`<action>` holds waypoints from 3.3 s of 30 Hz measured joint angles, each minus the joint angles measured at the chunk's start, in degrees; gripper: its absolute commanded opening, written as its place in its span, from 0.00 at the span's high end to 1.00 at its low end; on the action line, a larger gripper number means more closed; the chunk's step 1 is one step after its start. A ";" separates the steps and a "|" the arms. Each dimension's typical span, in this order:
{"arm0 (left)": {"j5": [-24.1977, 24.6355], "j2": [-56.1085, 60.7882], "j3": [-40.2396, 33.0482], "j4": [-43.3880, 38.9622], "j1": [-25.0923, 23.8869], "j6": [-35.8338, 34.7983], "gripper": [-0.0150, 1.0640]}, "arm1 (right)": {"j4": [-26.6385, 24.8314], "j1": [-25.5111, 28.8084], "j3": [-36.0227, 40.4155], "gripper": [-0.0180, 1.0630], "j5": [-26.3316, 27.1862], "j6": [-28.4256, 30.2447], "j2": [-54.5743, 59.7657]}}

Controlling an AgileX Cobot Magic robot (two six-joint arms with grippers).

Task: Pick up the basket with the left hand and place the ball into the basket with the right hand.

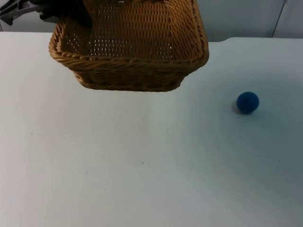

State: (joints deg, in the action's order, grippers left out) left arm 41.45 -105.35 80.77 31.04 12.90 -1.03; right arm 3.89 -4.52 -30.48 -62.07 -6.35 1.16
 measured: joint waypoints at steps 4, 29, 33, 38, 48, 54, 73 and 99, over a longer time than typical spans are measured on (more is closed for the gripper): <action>-0.10 0.00 0.00 0.45 0.00 0.00 0.99 | 1.23 0.00 -3.18 0.02 1.01 -0.52 6.39; -1.49 0.00 0.00 1.22 0.00 -0.39 0.99 | 4.89 -6.23 -35.64 0.02 32.40 -4.41 80.89; -1.52 0.00 0.00 0.31 0.00 -1.28 0.99 | 8.55 -7.97 -43.32 0.02 30.53 -9.16 92.19; -1.52 0.00 0.00 -0.69 0.00 -1.91 0.99 | 12.43 -9.46 -46.84 0.02 28.80 -12.45 100.38; -1.52 0.00 0.00 -1.13 0.00 -2.15 0.99 | 10.44 -10.34 -47.13 0.02 28.89 -12.80 111.36; -0.68 0.00 0.00 -1.37 0.00 -2.15 0.99 | 6.45 -10.56 -47.24 0.02 30.25 -10.99 114.51; -0.28 0.00 0.00 -2.21 0.00 -2.15 0.99 | 3.92 -10.79 -48.03 0.02 33.36 -10.17 121.99; -0.39 0.00 0.00 -2.53 0.00 -2.15 0.99 | 4.50 -10.79 -48.03 0.46 33.72 -10.58 122.76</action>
State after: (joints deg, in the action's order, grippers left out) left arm 41.07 -105.35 80.77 28.51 12.90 -3.18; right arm 8.38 -15.31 -78.51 -28.35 -16.93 123.92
